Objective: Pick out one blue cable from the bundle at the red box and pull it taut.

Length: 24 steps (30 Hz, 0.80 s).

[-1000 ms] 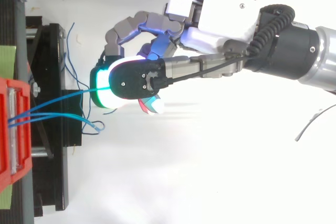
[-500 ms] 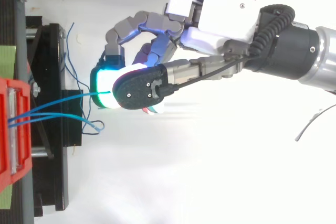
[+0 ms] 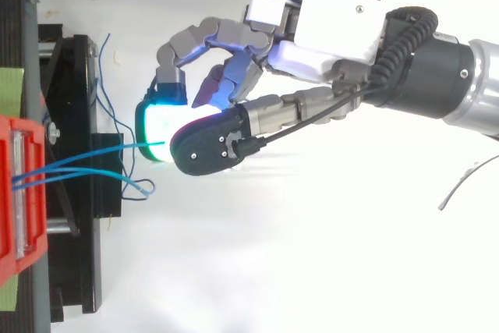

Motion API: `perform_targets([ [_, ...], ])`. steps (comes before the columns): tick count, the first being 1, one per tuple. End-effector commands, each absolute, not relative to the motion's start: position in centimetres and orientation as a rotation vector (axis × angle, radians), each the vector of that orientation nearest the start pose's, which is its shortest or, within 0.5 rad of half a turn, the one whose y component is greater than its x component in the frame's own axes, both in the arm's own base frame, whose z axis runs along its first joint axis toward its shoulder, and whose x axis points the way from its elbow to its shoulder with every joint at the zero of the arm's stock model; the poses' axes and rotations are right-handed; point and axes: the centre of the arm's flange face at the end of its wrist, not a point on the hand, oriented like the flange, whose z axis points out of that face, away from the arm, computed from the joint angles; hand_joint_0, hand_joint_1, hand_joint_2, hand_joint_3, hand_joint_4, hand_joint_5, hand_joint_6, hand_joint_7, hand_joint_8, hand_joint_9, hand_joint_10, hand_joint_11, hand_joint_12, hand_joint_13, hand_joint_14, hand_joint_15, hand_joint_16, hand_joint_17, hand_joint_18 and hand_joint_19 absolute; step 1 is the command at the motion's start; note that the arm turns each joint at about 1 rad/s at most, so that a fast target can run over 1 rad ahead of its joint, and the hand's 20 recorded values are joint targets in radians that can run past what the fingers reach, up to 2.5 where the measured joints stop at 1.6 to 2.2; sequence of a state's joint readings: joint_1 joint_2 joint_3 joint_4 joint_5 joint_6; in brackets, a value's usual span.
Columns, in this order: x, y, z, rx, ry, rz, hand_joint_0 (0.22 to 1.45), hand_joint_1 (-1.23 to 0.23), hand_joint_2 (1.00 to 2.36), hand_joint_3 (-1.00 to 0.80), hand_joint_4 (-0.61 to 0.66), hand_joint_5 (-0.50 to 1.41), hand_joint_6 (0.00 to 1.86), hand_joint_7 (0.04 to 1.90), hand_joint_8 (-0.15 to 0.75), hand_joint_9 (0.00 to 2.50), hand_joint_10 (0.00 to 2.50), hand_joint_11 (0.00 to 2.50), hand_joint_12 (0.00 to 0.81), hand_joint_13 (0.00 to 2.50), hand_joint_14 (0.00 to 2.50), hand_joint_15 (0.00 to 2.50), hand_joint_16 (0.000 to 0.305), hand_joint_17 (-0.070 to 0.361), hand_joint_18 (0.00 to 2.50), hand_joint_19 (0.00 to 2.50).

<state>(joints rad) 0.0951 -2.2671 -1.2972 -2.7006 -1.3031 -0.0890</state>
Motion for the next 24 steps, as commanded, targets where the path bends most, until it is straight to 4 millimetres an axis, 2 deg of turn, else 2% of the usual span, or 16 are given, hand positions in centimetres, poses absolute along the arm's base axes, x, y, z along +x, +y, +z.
perform_targets([
  [1,74.00,-9.00,22.99,1.218,1.113,1.022,0.62,-0.71,1.02,-0.29,0.14,-0.18,0.84,1.05,0.282,1.19,0.03,1.19,0.354,1.13,0.03,0.90,0.064,0.144,0.64,0.73],
  [8,74.13,-8.89,23.20,1.215,1.109,1.025,0.62,-0.71,1.02,-0.29,0.13,-0.18,0.85,1.06,0.285,1.20,0.03,1.20,0.357,1.13,0.03,0.89,0.064,0.143,0.65,0.72],
  [14,74.08,-8.89,23.15,1.218,1.113,1.022,0.63,-0.75,1.03,-0.12,0.01,-0.19,0.88,1.07,0.283,1.20,0.03,1.21,0.356,1.13,0.03,0.89,0.063,0.143,0.65,0.73],
  [19,74.08,-8.89,23.15,1.218,1.113,1.022,0.61,-0.77,1.04,0.07,-0.14,-0.17,0.90,1.18,0.281,1.26,0.03,1.21,0.356,1.14,0.03,0.90,0.062,0.140,0.66,0.73],
  [24,74.08,-8.89,23.15,1.218,1.113,1.022,0.60,-0.77,1.03,0.14,-0.20,-0.15,0.90,1.21,0.293,1.36,0.03,1.20,0.363,1.18,0.03,0.87,0.064,0.145,0.72,0.72],
])
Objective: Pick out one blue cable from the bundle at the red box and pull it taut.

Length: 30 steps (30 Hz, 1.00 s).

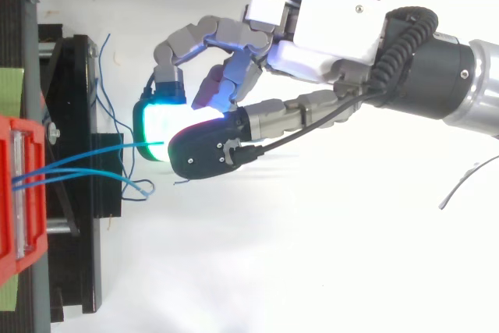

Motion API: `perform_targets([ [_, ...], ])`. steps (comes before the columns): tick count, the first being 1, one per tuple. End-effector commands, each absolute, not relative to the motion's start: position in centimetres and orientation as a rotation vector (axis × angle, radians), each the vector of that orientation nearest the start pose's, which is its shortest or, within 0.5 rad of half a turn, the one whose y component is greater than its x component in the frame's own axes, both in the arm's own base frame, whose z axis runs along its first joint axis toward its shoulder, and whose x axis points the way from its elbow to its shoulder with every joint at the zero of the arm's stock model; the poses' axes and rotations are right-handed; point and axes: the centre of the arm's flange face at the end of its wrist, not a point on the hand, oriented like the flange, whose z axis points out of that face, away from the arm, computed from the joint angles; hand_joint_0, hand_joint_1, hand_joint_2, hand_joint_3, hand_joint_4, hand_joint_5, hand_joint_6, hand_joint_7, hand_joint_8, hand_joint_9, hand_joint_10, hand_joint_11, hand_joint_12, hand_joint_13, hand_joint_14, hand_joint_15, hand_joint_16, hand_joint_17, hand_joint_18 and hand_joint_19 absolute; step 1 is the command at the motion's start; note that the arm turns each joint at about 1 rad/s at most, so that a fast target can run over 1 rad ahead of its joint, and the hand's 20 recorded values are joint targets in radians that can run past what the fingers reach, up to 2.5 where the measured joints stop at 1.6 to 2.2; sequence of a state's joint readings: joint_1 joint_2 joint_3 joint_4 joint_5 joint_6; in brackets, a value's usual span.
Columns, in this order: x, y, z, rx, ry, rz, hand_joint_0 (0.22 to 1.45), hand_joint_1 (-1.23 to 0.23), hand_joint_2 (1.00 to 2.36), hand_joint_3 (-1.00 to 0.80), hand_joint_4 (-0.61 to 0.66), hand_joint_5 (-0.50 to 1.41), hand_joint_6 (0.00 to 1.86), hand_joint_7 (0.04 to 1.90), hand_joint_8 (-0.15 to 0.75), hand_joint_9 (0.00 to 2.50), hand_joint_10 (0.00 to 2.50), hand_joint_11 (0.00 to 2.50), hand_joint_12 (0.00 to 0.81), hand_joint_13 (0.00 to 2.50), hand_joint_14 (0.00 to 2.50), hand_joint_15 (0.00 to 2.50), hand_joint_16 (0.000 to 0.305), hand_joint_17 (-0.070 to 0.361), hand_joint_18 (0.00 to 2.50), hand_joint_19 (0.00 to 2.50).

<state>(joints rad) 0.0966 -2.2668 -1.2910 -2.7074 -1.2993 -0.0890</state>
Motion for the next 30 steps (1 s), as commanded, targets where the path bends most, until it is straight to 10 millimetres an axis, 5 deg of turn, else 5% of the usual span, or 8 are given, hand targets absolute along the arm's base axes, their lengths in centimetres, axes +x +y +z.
perform_targets([
  [1,74.08,-8.89,23.15,1.218,1.113,1.022,0.60,-0.77,1.03,0.14,-0.19,-0.14,0.90,1.20,0.290,1.36,0.03,1.20,0.364,1.19,0.03,0.88,0.065,0.146,0.73,0.72],
  [9,74.10,-8.78,23.15,1.217,1.114,1.023,0.58,-0.67,1.02,-0.25,0.09,-0.16,0.84,1.13,0.275,1.34,0.03,1.20,0.364,1.18,0.03,0.88,0.064,0.143,0.71,0.74],
  [30,74.10,-8.78,23.15,1.217,1.114,1.023,0.57,-0.65,1.00,-0.48,0.13,-0.15,0.79,1.11,0.284,1.30,0.03,1.16,0.367,1.16,0.03,0.87,0.065,0.146,0.71,0.74],
])
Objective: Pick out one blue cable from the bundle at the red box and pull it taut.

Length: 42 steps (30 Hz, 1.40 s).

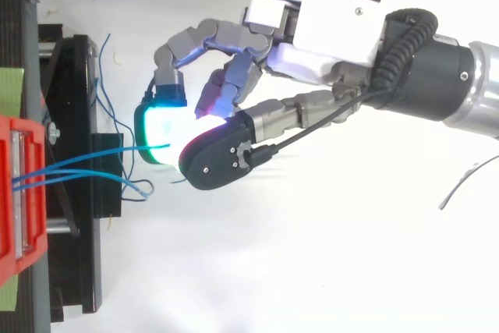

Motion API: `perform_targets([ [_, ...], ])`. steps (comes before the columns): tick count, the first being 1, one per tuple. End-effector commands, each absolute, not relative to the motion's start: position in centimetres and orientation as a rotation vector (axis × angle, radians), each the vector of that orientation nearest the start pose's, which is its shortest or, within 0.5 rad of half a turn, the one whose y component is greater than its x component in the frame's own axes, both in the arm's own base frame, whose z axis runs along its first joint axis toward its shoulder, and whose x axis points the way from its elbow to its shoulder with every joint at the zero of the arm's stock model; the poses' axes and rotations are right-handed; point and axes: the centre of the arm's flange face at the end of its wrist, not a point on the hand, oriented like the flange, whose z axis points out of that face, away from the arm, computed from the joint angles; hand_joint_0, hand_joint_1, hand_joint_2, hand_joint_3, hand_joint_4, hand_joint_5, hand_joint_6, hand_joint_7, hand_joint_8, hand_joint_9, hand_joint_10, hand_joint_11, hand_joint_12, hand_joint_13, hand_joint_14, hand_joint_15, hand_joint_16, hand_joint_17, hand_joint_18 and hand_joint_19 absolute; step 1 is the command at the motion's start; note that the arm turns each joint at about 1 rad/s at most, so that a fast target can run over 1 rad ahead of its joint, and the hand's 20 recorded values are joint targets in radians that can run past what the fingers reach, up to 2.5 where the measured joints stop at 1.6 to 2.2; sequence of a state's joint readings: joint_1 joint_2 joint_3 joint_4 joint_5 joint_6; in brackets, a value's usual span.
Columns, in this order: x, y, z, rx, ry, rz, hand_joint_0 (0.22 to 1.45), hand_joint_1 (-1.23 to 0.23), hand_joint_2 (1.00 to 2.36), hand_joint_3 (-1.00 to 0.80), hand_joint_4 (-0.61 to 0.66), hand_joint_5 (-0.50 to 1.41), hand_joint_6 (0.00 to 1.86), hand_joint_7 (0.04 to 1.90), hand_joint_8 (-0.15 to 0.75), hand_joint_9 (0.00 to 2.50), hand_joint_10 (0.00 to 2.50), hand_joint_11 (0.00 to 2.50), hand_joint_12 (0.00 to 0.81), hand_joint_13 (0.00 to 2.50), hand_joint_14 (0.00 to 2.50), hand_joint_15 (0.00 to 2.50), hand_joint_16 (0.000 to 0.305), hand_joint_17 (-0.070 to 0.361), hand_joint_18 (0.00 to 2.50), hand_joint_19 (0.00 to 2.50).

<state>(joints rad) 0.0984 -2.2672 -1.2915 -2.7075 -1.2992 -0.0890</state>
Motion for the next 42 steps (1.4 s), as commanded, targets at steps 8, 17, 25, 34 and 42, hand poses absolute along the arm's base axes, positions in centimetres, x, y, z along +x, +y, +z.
perform_targets([
  [8,74.0,-8.9,23.2,1.221,1.116,1.020,0.59,-0.69,1.02,-0.19,0.08,-0.16,0.85,1.12,0.283,1.30,0.03,1.18,0.362,1.16,0.03,0.87,0.064,0.144,0.71,0.73],
  [17,74.0,-8.8,23.1,1.221,1.119,1.020,0.58,-0.69,1.03,-0.09,0.03,-0.15,0.87,1.12,0.279,1.31,0.03,1.17,0.367,1.16,0.03,0.86,0.064,0.143,0.70,0.73],
  [25,74.1,-8.8,23.2,1.220,1.117,1.021,0.59,-0.71,1.03,0.02,0.00,-0.14,0.88,1.20,0.294,1.31,0.03,1.16,0.374,1.15,0.03,0.84,0.065,0.146,0.71,0.72],
  [34,73.9,-9.0,23.4,1.222,1.121,1.018,0.59,-0.72,1.03,0.03,-0.02,-0.14,0.89,1.20,0.297,1.31,0.03,1.14,0.379,1.14,0.03,0.83,0.065,0.147,0.71,0.72],
  [42,73.3,-9.2,24.4,1.243,1.133,1.010,0.60,-0.72,1.03,0.01,-0.03,-0.14,0.89,1.20,0.299,1.34,0.03,1.19,0.372,1.18,0.03,0.87,0.065,0.145,0.72,0.71],
])
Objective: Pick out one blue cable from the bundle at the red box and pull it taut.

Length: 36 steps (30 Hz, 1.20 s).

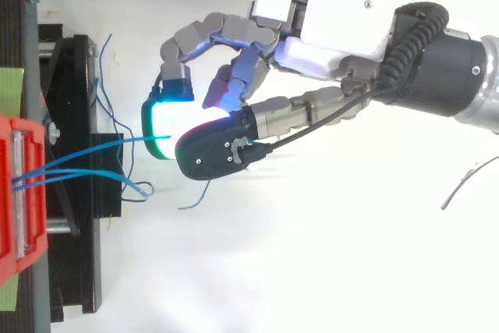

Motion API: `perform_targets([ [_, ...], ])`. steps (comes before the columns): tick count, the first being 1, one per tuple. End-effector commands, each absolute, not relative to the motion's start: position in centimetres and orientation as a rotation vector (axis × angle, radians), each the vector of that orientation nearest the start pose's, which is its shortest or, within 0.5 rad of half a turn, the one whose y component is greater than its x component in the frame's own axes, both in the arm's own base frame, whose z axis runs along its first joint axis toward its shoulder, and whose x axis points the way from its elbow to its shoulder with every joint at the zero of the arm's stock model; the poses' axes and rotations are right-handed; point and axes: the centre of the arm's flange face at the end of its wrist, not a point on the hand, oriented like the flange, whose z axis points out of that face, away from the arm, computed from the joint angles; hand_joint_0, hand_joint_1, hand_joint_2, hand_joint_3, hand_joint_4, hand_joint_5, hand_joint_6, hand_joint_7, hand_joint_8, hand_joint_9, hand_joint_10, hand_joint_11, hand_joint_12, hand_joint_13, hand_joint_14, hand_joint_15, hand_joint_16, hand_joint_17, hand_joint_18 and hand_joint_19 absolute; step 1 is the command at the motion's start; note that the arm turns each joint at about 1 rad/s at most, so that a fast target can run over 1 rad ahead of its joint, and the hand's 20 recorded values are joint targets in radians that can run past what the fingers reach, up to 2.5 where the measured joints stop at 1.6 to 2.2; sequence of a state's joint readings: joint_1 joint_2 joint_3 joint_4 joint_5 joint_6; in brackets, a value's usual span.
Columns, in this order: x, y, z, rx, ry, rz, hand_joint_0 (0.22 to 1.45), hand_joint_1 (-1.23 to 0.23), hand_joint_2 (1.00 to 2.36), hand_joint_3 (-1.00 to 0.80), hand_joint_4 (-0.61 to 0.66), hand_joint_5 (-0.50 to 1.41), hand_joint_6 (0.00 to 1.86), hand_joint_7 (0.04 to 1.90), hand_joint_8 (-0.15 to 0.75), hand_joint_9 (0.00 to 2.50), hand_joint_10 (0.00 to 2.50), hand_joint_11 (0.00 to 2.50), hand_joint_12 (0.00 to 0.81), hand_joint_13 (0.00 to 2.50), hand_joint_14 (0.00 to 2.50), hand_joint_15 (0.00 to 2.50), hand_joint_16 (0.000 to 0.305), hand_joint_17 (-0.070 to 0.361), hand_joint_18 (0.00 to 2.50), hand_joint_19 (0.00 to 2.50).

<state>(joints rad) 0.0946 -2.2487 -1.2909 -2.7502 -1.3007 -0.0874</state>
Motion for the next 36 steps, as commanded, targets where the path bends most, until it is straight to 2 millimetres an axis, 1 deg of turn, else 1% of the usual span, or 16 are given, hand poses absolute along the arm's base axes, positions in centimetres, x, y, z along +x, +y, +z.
perform_targets([
  [1,73.35,-9.17,24.33,1.247,1.132,1.012,0.60,-0.72,1.03,0.01,-0.03,-0.14,0.89,1.19,0.295,1.34,0.03,1.21,0.371,1.18,0.03,0.86,0.064,0.143,0.71,0.70],
  [5,73.33,-9.15,24.28,1.271,1.114,1.043,0.61,-0.72,1.03,0.00,-0.02,-0.14,0.89,1.19,0.305,1.33,0.03,1.17,0.355,1.20,0.03,0.85,0.059,0.132,0.72,0.67],
  [6,73.32,-9.15,24.39,1.275,1.109,1.049,0.61,-0.72,1.03,-0.01,-0.02,-0.15,0.89,1.19,0.311,1.32,0.03,1.15,0.351,1.25,0.03,0.87,0.057,0.128,0.74,0.69],
  [10,73.31,-9.26,24.43,1.297,1.093,1.069,0.61,-0.72,1.03,0.00,-0.02,-0.15,0.89,1.19,0.310,1.33,0.03,1.14,0.347,1.29,0.03,0.90,0.056,0.126,0.76,0.69],
  [17,73.19,-9.20,24.15,1.328,1.092,1.106,0.61,-0.74,1.03,0.04,-0.04,-0.14,0.89,1.23,0.309,1.33,0.04,1.15,0.359,1.25,0.03,0.89,0.057,0.129,0.72,0.68],
  [20,73.18,-9.30,24.15,1.328,1.092,1.106,0.61,-0.74,1.03,0.03,-0.05,-0.15,0.89,1.24,0.304,1.31,0.03,1.15,0.352,1.23,0.03,0.89,0.058,0.130,0.71,0.69],
  [29,73.06,-9.31,23.90,1.330,1.094,1.105,0.62,-0.74,1.03,0.00,-0.05,-0.15,0.90,1.18,0.295,1.30,0.03,1.16,0.357,1.21,0.03,0.88,0.058,0.131,0.71,0.69],
  [36,72.89,-9.32,23.49,1.336,1.101,1.099,0.62,-0.74,1.03,0.00,-0.05,-0.15,0.90,1.20,0.291,1.30,0.03,1.17,0.356,1.21,0.03,0.88,0.058,0.131,0.70,0.69],
])
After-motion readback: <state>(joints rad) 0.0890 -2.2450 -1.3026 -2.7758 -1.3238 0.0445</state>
